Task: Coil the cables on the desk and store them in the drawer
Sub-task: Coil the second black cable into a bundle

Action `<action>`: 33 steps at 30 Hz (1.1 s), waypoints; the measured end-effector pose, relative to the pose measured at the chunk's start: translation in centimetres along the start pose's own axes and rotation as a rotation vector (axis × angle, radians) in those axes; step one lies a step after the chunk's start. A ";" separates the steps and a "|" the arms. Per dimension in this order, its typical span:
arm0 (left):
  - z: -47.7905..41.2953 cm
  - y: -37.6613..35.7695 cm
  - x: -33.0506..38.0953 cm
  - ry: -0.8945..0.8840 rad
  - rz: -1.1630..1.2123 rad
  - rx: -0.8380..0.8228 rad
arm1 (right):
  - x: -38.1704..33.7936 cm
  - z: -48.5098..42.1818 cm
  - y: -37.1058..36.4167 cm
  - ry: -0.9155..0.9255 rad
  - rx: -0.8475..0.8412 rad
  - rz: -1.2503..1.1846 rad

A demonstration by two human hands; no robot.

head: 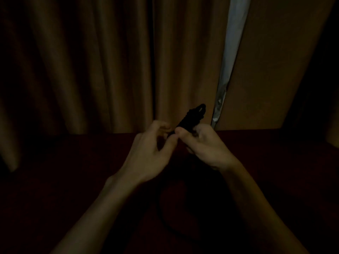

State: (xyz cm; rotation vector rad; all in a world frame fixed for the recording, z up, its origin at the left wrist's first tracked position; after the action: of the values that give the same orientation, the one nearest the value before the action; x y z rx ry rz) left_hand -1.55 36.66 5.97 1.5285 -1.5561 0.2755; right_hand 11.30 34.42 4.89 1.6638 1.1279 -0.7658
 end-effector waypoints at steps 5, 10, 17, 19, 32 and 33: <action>1.1 -1.8 2.1 -0.278 -0.439 -0.037 | -0.1 -0.3 -0.8 -0.021 0.061 -0.080; 0.8 -0.7 2.0 -0.304 -0.317 0.041 | -0.2 -0.7 -1.0 0.006 0.073 -0.058; 0.0 -0.1 -0.1 0.121 0.399 0.079 | -0.4 -0.3 -1.2 0.008 -0.066 -0.318; 0.2 -1.8 -0.5 0.285 0.724 -0.027 | 0.0 -0.4 -1.4 0.025 -0.100 -0.402; 0.3 -0.6 -0.7 0.178 0.263 0.005 | -0.6 -0.5 -0.4 0.063 0.099 -0.309; 0.3 0.0 0.2 0.073 0.160 0.034 | -0.4 -0.5 -0.1 0.053 0.120 -0.314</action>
State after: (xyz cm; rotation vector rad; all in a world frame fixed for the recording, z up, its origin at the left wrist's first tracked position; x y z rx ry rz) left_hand -1.62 36.37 5.93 1.4062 -1.6248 0.4462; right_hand 11.04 34.82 5.34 1.6328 1.4261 -1.0089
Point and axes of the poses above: each hand's wrist, its own z-axis away from the middle knuckle, its own y-axis out of the back of the hand, x = y × z, the point moved 10 cm from there along -z, towards the middle knuckle, and after that the axes turned 10 degrees about z, right-handed, at the moved point
